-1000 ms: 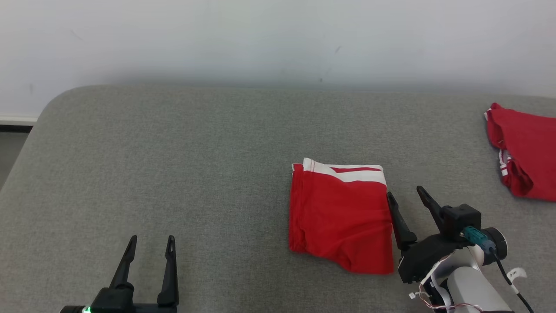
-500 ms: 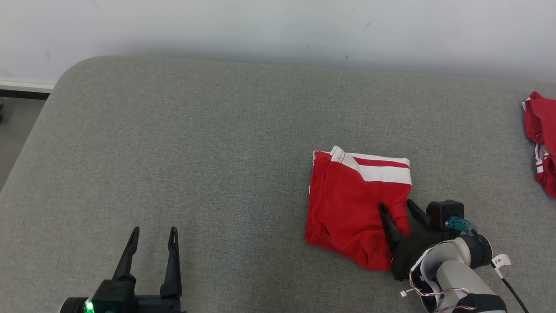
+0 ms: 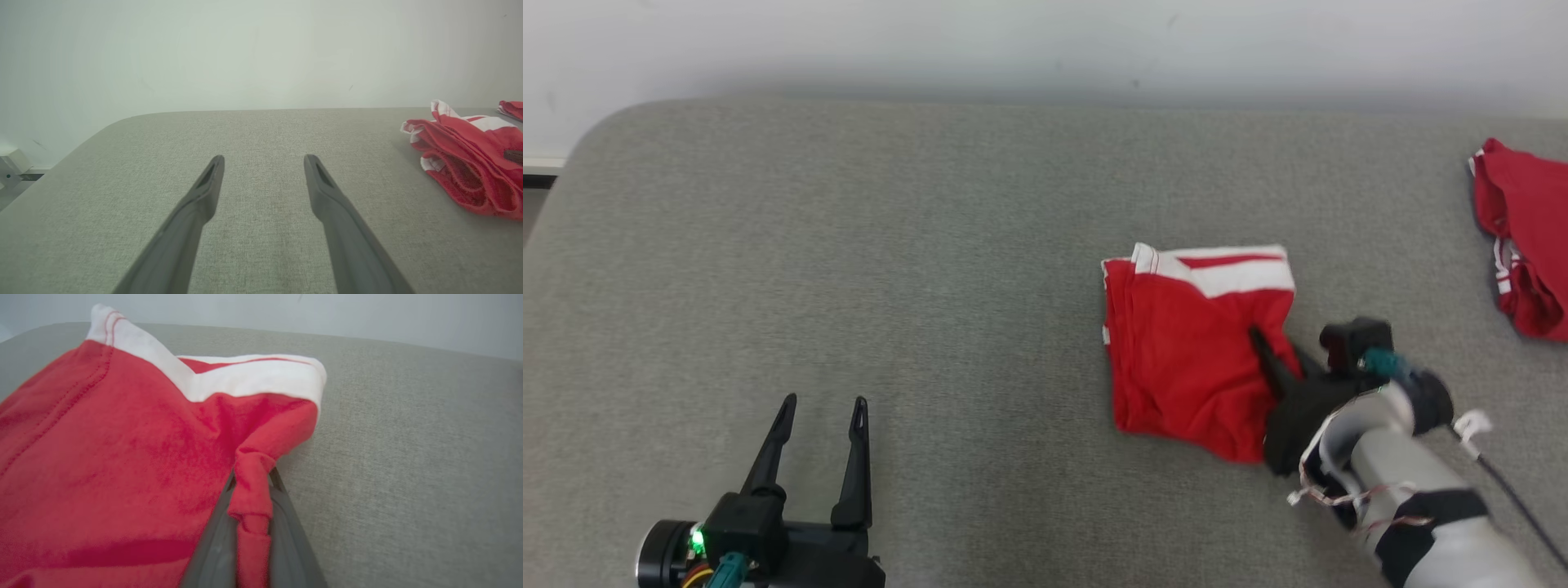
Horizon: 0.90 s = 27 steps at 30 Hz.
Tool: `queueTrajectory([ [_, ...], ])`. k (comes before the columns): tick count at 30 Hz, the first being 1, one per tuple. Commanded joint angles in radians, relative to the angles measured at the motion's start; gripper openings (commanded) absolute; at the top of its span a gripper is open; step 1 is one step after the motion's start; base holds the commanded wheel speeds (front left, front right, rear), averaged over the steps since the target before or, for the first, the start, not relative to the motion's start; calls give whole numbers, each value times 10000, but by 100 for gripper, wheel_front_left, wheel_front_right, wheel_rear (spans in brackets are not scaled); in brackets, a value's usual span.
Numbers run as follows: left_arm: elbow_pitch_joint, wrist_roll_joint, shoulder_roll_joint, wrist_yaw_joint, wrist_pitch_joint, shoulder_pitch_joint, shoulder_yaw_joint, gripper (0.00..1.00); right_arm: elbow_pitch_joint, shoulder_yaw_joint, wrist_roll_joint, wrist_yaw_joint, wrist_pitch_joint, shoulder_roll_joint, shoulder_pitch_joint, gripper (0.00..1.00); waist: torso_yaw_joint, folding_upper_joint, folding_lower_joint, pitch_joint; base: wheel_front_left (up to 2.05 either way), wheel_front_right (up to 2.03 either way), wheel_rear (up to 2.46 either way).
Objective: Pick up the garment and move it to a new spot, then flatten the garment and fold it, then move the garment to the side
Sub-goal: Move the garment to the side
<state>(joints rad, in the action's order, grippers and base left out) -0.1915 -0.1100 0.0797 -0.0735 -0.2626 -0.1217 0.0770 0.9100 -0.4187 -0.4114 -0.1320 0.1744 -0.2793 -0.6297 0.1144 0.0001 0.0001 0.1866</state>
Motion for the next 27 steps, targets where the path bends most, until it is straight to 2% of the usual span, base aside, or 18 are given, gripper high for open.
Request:
queueTrajectory([
  [1, 11, 76, 24, -28, -25, -172, 14, 100, -138, -227, -69, 35, -73, -199, -318, 0, -318, -1, -1, 308, 0, 0, 0],
  [8, 261, 224, -43, -43, -25, -757, 121, 100, -973, -1904, -404, 35, -833, -1831, -2021, 0, -1021, -1, -1, 1516, 0, 0, 0],
  [17, 118, 303, -163, -100, -25, -1518, 471, 100, -1960, -3302, -1146, 35, -1385, -4388, -3444, 0, -1441, -1, -1, 2390, 0, 0, 0],
  [24, 338, 443, 98, -116, -25, -1749, 346, 100, -2674, -3799, -1667, 35, -1782, -5699, -4344, 0, -2070, -1, -1, 2902, 0, 0, 0],
  [27, 555, 546, 216, -118, -25, -1861, 354, 100, -2685, -3933, -1838, 35, -1965, -6020, -4793, 0, -2359, -1, -1, 3230, 0, 0, 0],
])
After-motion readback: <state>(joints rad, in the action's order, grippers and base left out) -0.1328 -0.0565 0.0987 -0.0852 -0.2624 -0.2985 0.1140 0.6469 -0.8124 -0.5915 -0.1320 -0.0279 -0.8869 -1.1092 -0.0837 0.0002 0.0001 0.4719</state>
